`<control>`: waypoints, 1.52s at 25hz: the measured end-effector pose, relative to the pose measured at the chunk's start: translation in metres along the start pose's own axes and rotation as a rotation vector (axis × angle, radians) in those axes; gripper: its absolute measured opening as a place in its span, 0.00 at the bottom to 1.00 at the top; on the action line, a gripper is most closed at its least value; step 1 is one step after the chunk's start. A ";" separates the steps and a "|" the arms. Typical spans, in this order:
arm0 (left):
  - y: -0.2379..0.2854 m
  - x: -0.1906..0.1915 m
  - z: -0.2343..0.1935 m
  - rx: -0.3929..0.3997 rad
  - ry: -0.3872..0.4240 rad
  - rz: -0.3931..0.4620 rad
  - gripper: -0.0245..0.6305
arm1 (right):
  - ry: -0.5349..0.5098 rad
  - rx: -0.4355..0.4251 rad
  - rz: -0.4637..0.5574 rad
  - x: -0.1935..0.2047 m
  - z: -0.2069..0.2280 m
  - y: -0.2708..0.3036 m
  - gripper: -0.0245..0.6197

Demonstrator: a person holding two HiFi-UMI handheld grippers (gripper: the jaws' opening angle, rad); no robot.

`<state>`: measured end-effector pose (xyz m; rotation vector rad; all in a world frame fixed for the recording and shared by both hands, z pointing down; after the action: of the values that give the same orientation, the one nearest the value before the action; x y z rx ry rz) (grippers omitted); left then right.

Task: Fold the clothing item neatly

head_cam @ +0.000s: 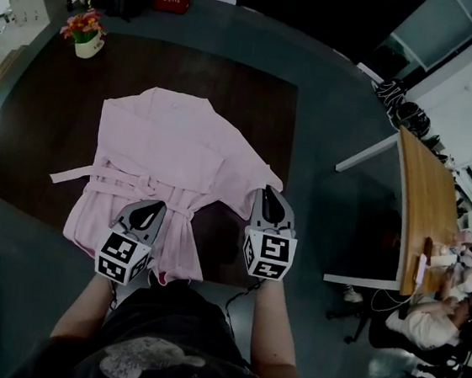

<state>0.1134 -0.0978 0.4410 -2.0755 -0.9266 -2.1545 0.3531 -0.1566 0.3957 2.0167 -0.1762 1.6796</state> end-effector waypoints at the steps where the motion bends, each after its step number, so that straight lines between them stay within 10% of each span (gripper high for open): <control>1: 0.000 0.002 0.001 -0.009 -0.002 -0.008 0.05 | 0.005 -0.003 -0.003 0.004 0.002 0.001 0.07; 15: -0.019 -0.019 -0.069 -0.101 -0.003 0.027 0.05 | -0.037 0.012 0.122 -0.078 -0.006 0.043 0.07; 26: -0.013 -0.027 -0.202 0.040 0.033 0.053 0.05 | -0.143 0.105 0.119 -0.146 -0.111 0.138 0.07; 38: -0.022 0.000 -0.294 0.105 0.020 0.006 0.05 | -0.262 -0.088 -0.201 -0.059 -0.270 0.241 0.07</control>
<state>-0.1622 -0.2013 0.4483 -2.0029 -1.0072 -2.0712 0.0023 -0.2545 0.4406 2.1054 -0.1293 1.2632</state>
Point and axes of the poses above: the fingertips, and each gripper's own axes: y forward along the fingers, z to its right, x out of its underside, the point moved 4 cm from there along -y, backward along the fingers, and after that the axes turned 12 degrees about -x, right-handed, at the moved point
